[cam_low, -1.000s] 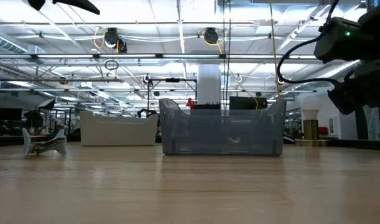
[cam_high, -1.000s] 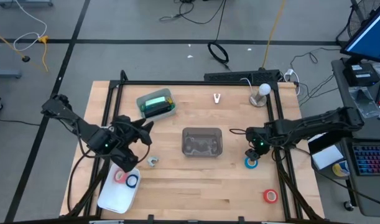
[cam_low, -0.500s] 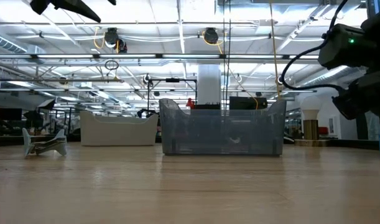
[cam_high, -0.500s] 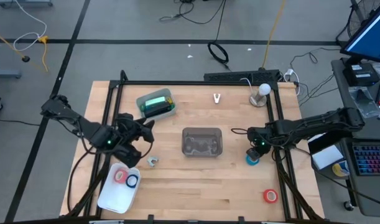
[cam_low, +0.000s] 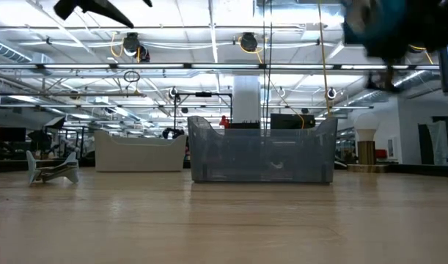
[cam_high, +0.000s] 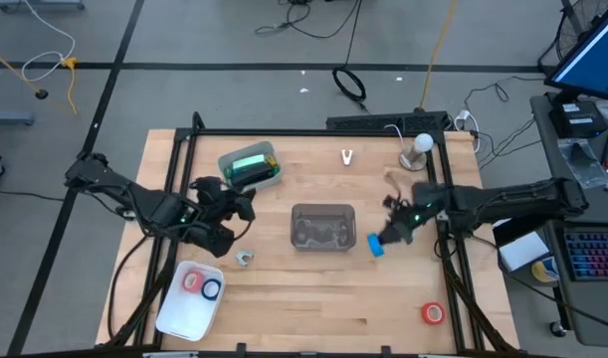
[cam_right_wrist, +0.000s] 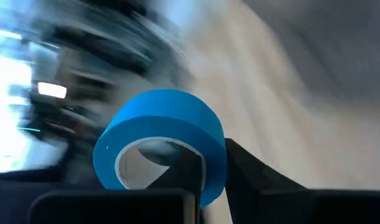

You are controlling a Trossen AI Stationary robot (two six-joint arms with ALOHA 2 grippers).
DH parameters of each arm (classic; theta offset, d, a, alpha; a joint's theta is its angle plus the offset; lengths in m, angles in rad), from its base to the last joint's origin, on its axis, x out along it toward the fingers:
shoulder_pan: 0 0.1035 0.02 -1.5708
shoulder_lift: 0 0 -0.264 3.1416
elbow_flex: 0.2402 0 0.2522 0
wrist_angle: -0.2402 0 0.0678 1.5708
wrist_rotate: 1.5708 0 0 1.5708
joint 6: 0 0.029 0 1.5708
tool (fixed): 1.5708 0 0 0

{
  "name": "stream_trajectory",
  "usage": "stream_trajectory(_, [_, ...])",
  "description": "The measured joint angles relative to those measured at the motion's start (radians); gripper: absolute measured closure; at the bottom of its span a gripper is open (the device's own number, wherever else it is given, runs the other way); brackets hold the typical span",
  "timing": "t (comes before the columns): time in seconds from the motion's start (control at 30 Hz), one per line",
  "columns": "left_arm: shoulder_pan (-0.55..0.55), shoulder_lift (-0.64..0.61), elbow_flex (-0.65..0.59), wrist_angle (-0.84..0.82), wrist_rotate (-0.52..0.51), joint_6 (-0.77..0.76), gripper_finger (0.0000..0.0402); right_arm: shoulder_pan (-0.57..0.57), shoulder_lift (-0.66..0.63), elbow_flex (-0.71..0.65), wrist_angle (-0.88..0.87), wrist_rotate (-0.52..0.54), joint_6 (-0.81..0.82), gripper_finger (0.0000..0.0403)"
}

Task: Pick and place Stapler, Stapler remover, tape
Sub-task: Put the light blue tape into the white bin

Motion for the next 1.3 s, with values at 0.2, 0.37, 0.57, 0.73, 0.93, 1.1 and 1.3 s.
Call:
stream_trajectory(0.2, [0.043,0.001,0.0,0.301,0.129,0.393,0.0165,-0.093,0.036,0.046,0.284,0.086,-0.082,0.0371])
stream_trajectory(0.37, [0.086,0.001,0.0,0.619,0.22,0.717,0.0165,-0.15,0.136,0.107,0.339,0.133,-0.187,0.0371])
stream_trajectory(0.57, [0.137,0.001,0.0,0.827,0.406,0.926,0.0165,-0.161,0.291,0.254,0.379,0.206,-0.333,0.0371])
stream_trajectory(0.73, [0.161,0.001,0.0,0.849,0.473,0.942,0.0165,-0.16,0.411,0.392,0.373,0.206,-0.392,0.0371])
stream_trajectory(0.93, [0.173,0.001,0.0,0.85,0.514,0.936,0.0165,-0.16,0.531,0.507,0.367,0.203,-0.413,0.0371])
stream_trajectory(1.1, [0.173,0.001,0.0,0.85,0.515,0.936,0.0165,-0.16,0.608,0.58,0.374,0.19,-0.413,0.0371])
stream_trajectory(1.3, [0.173,0.001,0.0,0.848,0.515,0.936,0.0165,-0.16,0.675,0.66,0.374,0.145,-0.413,0.0371])
